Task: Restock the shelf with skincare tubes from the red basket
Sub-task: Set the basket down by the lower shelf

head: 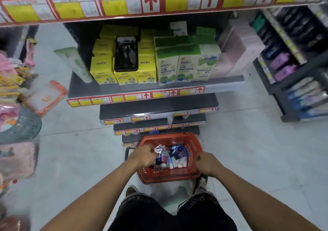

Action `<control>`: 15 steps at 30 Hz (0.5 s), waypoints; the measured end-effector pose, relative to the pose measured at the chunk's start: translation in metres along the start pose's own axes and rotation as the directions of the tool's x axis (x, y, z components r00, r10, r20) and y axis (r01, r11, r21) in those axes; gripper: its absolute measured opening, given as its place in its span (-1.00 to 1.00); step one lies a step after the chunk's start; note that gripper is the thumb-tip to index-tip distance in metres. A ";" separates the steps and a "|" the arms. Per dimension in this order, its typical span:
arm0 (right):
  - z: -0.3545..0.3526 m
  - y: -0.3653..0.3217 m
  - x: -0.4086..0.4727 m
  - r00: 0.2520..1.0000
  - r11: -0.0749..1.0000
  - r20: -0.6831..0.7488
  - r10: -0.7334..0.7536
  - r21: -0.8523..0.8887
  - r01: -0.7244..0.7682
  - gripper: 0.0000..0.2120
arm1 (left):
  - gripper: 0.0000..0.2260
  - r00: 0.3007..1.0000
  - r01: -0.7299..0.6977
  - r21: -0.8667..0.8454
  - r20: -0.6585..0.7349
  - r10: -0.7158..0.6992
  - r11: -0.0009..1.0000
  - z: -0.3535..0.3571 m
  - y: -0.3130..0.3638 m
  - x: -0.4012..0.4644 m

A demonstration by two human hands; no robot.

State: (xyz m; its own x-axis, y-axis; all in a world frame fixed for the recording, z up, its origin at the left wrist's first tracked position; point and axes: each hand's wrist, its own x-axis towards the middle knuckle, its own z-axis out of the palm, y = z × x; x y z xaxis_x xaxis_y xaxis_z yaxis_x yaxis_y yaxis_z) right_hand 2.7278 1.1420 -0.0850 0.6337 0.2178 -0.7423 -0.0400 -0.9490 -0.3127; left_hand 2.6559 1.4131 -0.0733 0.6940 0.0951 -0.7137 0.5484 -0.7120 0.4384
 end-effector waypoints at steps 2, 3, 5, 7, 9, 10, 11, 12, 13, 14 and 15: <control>-0.001 0.011 0.015 1.000 1.000 0.013 -0.011 0.009 0.011 -0.76 | -0.70 0.999 0.039 -0.015 0.001 -0.039 0.999 0.010 0.005 0.009; 0.000 0.017 0.024 0.999 1.000 0.028 -0.025 0.003 0.025 -0.77 | -0.69 0.998 0.057 -0.014 0.002 -0.057 0.998 0.016 0.006 0.016; 0.005 0.029 0.045 0.996 0.999 0.069 -0.053 -0.007 0.054 -0.78 | -0.69 0.996 0.087 0.000 0.005 -0.087 0.996 0.029 0.006 0.034; 0.015 0.042 0.070 0.992 0.996 0.097 -0.075 -0.037 0.079 -0.78 | -0.77 0.995 0.098 0.011 0.022 -0.098 0.995 0.046 0.002 0.055; 0.034 0.054 0.097 0.986 0.986 0.134 -0.098 -0.123 0.115 -0.74 | -0.85 0.993 0.100 0.023 0.053 -0.101 0.995 0.065 -0.007 0.079; 0.047 0.061 0.113 0.984 0.977 0.141 -0.112 -0.163 0.134 -0.72 | -0.83 0.993 0.098 0.021 0.064 -0.099 0.995 0.076 -0.015 0.093; 0.061 0.066 0.130 0.982 0.965 0.139 -0.126 -0.211 0.154 -0.72 | -0.80 0.993 0.098 0.012 0.066 -0.099 0.995 0.086 -0.025 0.109; 0.076 0.069 0.147 0.981 0.956 0.148 -0.123 -0.248 0.157 -0.74 | -0.78 0.993 0.102 0.007 0.063 -0.102 0.995 0.096 -0.037 0.125; 0.093 0.075 0.167 0.976 0.931 0.164 -0.143 -0.312 0.189 -0.74 | -0.77 0.993 0.104 0.015 0.061 -0.105 0.994 0.107 -0.051 0.142; 0.111 0.080 0.187 0.973 0.919 0.181 -0.145 -0.341 0.201 -0.74 | -0.76 0.992 0.106 0.033 0.065 -0.108 0.994 0.117 -0.066 0.161; 0.129 0.085 0.209 0.967 0.911 0.197 -0.159 -0.348 0.221 -0.73 | -0.75 0.991 0.111 0.048 0.073 -0.115 0.993 0.129 -0.084 0.180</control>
State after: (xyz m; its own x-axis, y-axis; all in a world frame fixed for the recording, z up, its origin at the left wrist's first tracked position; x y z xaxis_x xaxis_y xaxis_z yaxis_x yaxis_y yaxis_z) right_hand 2.7571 1.1364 -0.3431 0.4674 0.4065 -0.7850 0.3725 -0.8959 -0.2421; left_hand 2.6752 1.4002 -0.3090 0.5908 0.1251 -0.7971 0.5990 -0.7299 0.3294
